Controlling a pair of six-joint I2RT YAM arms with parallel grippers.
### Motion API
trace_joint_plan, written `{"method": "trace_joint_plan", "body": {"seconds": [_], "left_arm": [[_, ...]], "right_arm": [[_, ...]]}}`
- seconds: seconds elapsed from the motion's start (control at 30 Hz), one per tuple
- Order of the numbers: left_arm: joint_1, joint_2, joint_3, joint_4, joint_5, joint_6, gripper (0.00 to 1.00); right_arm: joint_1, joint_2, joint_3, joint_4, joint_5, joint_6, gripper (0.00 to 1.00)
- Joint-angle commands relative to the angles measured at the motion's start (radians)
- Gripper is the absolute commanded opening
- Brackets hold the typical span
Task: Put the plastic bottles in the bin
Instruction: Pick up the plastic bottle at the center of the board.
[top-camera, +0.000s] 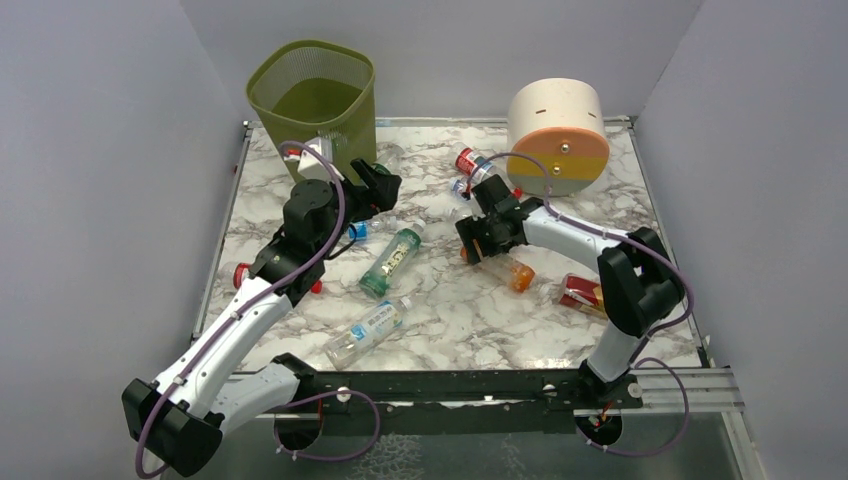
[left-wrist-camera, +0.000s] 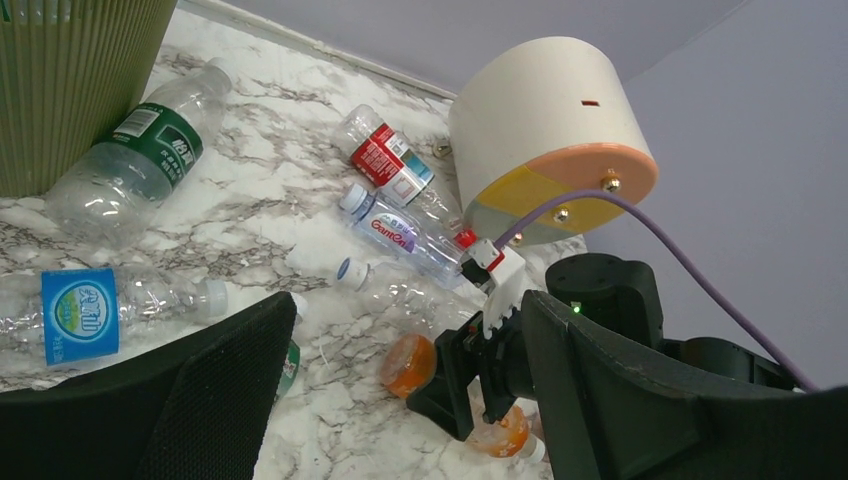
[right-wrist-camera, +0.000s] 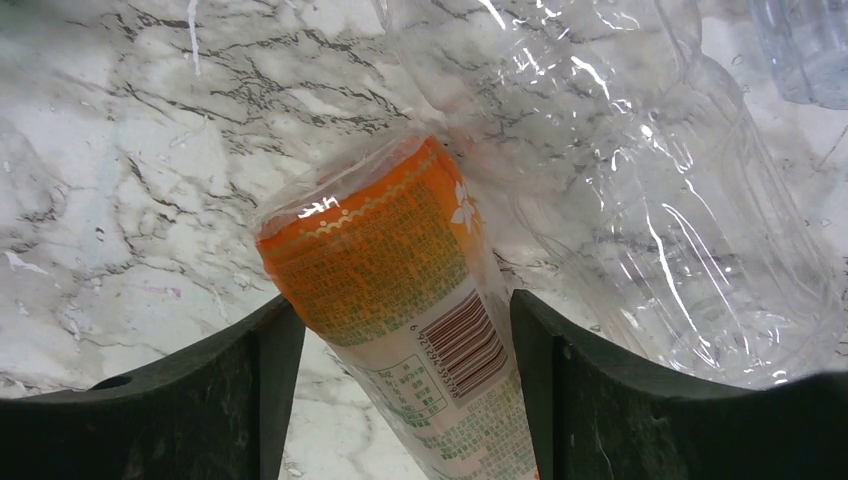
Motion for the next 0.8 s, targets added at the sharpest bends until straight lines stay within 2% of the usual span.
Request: {"method": "trace_joint_plan", "body": {"seconds": [0.0,0.27,0.77], "left_arm": [[0.007,-0.024,-0.013,0.001,0.033,-0.006,0.90],[0.007,-0.072,-0.013,-0.065,0.074,-0.023,0.93],[0.007,-0.186,-0.091,-0.129,0.170,-0.067,0.94]], "right_arm": [[0.001,0.044,0.032,-0.034,-0.074,0.021,0.66],[0.001,0.025,0.051,-0.037,-0.151,0.041,0.58],[-0.001,-0.062,0.171,-0.003,-0.342,0.146,0.54]]}}
